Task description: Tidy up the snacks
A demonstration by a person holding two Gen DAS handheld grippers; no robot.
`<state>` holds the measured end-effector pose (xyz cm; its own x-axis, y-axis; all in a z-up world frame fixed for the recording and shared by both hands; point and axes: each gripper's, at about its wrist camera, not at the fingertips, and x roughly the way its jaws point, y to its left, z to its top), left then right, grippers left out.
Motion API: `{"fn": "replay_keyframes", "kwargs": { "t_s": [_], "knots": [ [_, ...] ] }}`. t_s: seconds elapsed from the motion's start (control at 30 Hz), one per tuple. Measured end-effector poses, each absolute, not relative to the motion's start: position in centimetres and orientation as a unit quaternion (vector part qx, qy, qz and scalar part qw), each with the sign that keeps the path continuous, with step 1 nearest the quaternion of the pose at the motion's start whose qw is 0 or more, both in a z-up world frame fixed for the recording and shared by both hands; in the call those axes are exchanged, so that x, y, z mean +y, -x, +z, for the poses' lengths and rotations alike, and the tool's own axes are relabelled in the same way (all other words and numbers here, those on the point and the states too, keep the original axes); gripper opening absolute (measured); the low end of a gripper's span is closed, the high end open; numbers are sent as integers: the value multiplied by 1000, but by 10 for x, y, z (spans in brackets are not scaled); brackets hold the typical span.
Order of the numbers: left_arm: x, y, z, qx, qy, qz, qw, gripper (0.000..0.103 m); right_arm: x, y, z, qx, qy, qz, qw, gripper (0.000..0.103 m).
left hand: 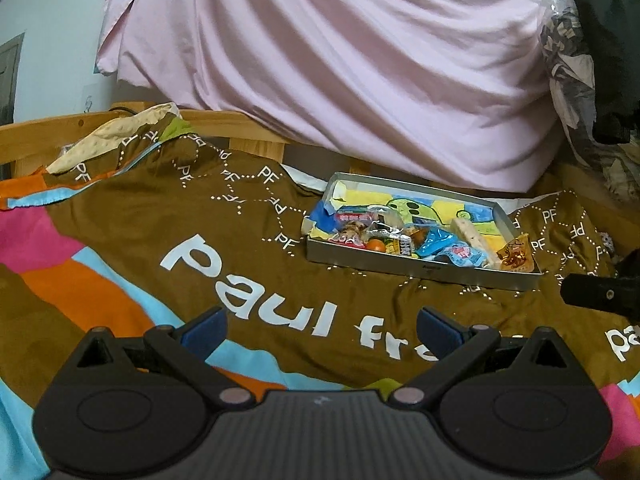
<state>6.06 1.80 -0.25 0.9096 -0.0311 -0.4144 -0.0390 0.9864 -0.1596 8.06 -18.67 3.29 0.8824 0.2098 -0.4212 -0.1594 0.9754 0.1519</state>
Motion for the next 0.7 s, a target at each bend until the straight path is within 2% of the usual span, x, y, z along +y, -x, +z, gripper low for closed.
{"fn": "replay_keyframes", "kwargs": {
  "t_s": [0.7],
  "knots": [
    [15,-67,-12,204,59,-10,977,103,-181,-85,0,240,-57,73,966,102]
  ]
}}
